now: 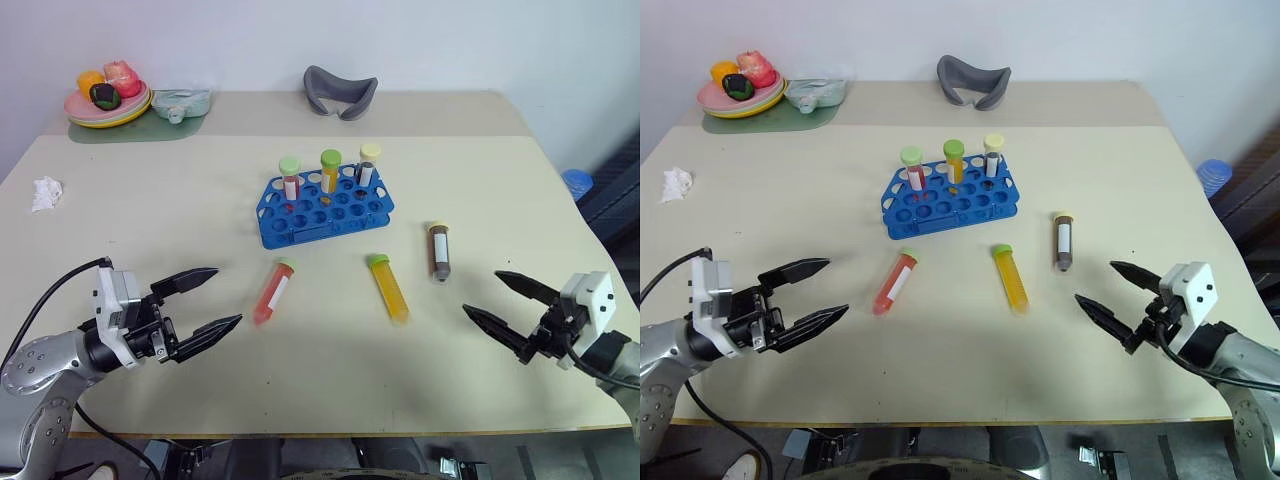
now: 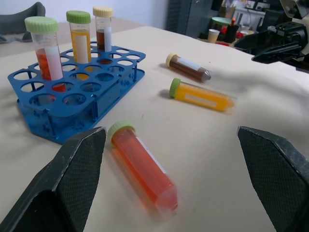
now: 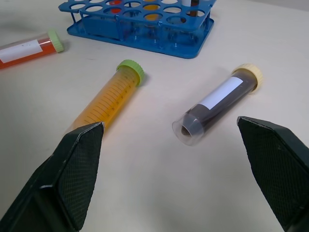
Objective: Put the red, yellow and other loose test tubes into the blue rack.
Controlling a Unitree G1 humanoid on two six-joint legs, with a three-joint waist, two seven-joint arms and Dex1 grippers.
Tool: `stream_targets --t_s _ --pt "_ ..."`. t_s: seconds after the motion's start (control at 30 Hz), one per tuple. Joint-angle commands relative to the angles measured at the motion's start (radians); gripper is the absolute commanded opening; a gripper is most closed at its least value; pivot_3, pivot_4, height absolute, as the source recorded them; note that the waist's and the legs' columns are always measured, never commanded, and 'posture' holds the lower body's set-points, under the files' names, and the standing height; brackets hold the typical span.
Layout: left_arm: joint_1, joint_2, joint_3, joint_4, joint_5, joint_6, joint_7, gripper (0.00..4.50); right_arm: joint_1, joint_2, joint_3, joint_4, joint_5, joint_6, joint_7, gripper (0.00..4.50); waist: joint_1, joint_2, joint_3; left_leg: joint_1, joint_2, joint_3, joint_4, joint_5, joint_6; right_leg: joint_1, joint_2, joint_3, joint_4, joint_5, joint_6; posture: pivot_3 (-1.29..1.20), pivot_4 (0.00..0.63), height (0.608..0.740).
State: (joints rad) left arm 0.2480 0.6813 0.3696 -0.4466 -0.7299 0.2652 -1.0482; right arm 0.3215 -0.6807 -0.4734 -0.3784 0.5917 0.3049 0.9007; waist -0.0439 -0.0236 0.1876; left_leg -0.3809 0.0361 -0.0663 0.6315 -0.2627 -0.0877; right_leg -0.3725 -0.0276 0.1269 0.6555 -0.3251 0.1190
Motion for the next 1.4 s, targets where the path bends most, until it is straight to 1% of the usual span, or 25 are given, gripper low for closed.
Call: stream_targets --t_s 0.03,0.13,0.17,0.27,0.33,0.37,0.43,0.5,0.57,0.6,0.73,0.83,0.9,1.17,1.4 --pt "-0.021 -0.004 -0.002 -0.009 0.0 -0.017 0.001 4.43 -0.022 0.004 -0.01 0.008 0.001 -0.026 -0.002 4.5 0.0 0.0 0.0 0.0 0.0 0.0 0.0 0.0 0.0 0.0 0.0 0.0 0.0 0.0 0.0 0.0 0.15 0.74" --pt "-0.047 -0.009 -0.014 0.009 0.018 -0.022 0.007 4.43 -0.062 -0.017 0.008 0.005 0.01 0.031 -0.03 4.5 -0.002 0.0 0.0 0.0 0.0 0.0 0.0 0.0 0.0 0.0 0.0 0.0 0.0 0.0 0.0 0.0 0.15 0.74" --pt "-0.053 -0.01 -0.02 0.01 0.016 -0.018 0.006 4.43 -0.074 -0.032 0.017 -0.012 -0.016 0.061 -0.067 4.5 -0.001 0.0 0.0 0.0 0.0 0.0 0.0 0.0 0.0 0.0 0.0 0.0 0.0 0.0 0.0 0.0 0.15 0.74" --pt "-0.074 -0.013 -0.035 0.026 0.027 -0.022 0.002 4.43 -0.144 -0.114 0.064 -0.056 -0.027 0.254 -0.161 4.5 -0.002 0.0 0.0 0.0 0.0 0.0 0.0 0.0 0.0 0.0 0.0 0.0 0.0 0.0 0.0 0.0 0.15 0.74" --pt "-0.088 -0.014 -0.042 0.041 0.032 -0.025 0.003 4.43 -0.213 -0.154 0.095 -0.07 0.003 0.397 -0.217 4.5 -0.002 0.0 0.0 0.0 0.0 0.0 0.0 0.0 0.0 -0.001 0.0 0.0 0.0 0.0 0.0 0.0 0.15 0.74" --pt "-0.095 -0.014 -0.047 0.049 0.035 -0.023 0.004 4.43 -0.266 -0.173 0.116 -0.068 0.028 0.496 -0.247 4.5 -0.002 0.0 0.0 0.0 0.0 0.0 0.0 0.0 0.0 -0.001 0.0 0.0 0.0 0.0 0.0 0.0 0.15 0.74" --pt "-0.107 -0.006 -0.066 0.052 0.026 0.006 0.001 4.43 -0.433 -0.2 0.191 -0.064 0.058 0.696 -0.315 4.5 -0.004 0.001 0.001 0.0 0.0 0.0 0.0 0.0 0.0 -0.001 0.0 0.0 0.0 0.001 -0.001 0.0 0.15 0.74" --pt "-0.115 0.015 -0.078 0.036 0.023 0.056 0.024 4.43 -0.624 -0.178 0.25 -0.018 0.074 0.868 -0.38 4.5 -0.012 0.002 0.001 -0.001 0.0 0.0 0.001 0.0 0.0 -0.002 0.0 0.001 0.0 0.001 -0.001 0.0 0.15 0.74" --pt "-0.123 0.042 -0.081 0.005 0.042 0.127 0.099 4.43 -0.772 -0.154 0.284 0.038 0.093 1.003 -0.401 4.5 -0.013 0.002 0.002 -0.003 0.0 -0.001 0.001 0.0 0.0 -0.004 0.0 0.0 0.0 0.001 -0.002 0.0 0.15 0.74" --pt "-0.128 0.051 -0.084 -0.007 0.035 0.152 0.111 4.43 -0.834 -0.136 0.292 0.072 0.087 1.065 -0.423 4.5 -0.011 0.002 0.002 -0.005 0.0 -0.001 0.001 0.0 0.0 -0.006 0.001 0.0 0.0 0.003 0.001 0.0 0.15 0.74" --pt "-0.146 0.068 -0.082 -0.056 0.0 0.182 0.1 4.43 -1.019 -0.068 0.317 0.209 0.044 1.248 -0.496 4.5 0.002 0.002 0.001 -0.016 0.0 -0.003 0.0 0.0 0.0 -0.016 0.0 -0.003 0.001 0.005 0.004 0.0 0.15 0.74" --pt "-0.166 0.067 -0.076 -0.076 -0.001 0.176 0.1 4.43 -1.11 -0.038 0.344 0.299 0.041 1.307 -0.54 4.5 0.002 0.002 0.001 -0.028 0.0 -0.003 0.001 0.001 0.0 -0.029 -0.001 -0.003 0.004 0.005 0.004 0.0 0.15 0.74" --pt "-0.172 0.069 -0.074 -0.08 -0.003 0.181 0.098 4.43 -1.134 -0.034 0.363 0.329 0.04 1.31 -0.568 4.5 0.002 0.002 0.002 -0.029 0.0 -0.003 0.0 0.0 0.0 -0.032 -0.001 -0.004 0.006 0.005 0.004 0.0 0.15 0.74" --pt "-0.164 0.068 -0.062 -0.083 -0.009 0.177 0.091 4.43 -1.18 -0.026 0.381 0.374 0.02 1.31 -0.648 4.5 -0.003 0.003 0.002 -0.029 0.0 -0.002 0.002 0.001 0.0 -0.033 -0.001 -0.003 0.009 0.005 0.004 0.0 0.15 0.74" --pt "-0.185 0.072 -0.052 -0.072 -0.081 0.183 0.045 4.43 -1.147 -0.006 0.389 0.356 -0.011 1.31 -0.672 4.5 -0.003 0.003 0.002 -0.029 0.0 -0.002 0.003 0.001 0.0 -0.033 0.0 -0.003 0.01 0.005 0.004 0.0 0.15 0.74"
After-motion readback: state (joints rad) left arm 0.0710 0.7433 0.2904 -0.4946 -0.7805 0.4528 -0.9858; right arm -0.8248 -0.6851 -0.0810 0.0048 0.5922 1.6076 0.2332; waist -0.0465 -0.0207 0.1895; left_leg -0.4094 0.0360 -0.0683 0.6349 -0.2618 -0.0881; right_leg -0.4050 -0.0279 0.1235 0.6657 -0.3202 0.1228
